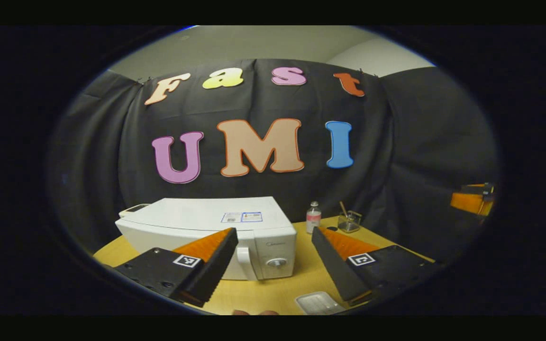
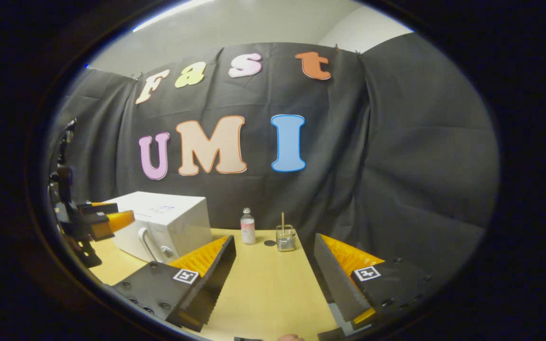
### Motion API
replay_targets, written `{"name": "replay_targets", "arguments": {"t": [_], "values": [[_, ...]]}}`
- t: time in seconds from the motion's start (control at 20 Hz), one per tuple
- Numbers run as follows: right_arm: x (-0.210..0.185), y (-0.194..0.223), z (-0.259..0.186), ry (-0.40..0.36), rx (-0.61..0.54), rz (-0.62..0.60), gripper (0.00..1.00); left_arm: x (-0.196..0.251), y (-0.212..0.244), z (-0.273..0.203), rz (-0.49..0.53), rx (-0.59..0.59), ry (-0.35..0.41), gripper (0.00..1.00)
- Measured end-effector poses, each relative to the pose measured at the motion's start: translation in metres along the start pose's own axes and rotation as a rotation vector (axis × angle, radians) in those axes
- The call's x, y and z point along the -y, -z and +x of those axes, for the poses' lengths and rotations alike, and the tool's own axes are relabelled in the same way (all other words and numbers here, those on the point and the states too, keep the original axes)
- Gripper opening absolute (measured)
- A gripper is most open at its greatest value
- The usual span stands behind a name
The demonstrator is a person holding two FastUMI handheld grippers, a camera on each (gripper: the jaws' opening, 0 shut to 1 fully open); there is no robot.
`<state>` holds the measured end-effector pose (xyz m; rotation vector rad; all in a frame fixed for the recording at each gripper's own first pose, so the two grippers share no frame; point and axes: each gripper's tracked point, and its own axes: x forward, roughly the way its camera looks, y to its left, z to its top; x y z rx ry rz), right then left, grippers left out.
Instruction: Open the microwave oven with the left hand, put the food in, and close the microwave oven.
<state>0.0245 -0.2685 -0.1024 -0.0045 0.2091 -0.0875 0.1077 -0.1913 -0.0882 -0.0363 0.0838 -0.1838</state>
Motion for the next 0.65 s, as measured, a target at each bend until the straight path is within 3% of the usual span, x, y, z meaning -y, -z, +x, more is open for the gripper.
{"name": "replay_targets", "arguments": {"t": [0.25,0.3,0.65], "values": [[-0.005,-0.002,-0.003,-0.022,0.011,-0.018,0.96,-0.006,-0.017,-0.02,-0.039,0.022,-0.03,0.95],[-0.009,-0.002,-0.003,-0.033,0.012,-0.022,1.0,-0.014,-0.02,-0.025,-0.036,0.029,-0.044,0.95],[-0.06,-0.009,0.004,-0.107,0.021,-0.034,0.97,-0.082,-0.024,-0.068,-0.001,0.028,-0.164,0.95]]}}
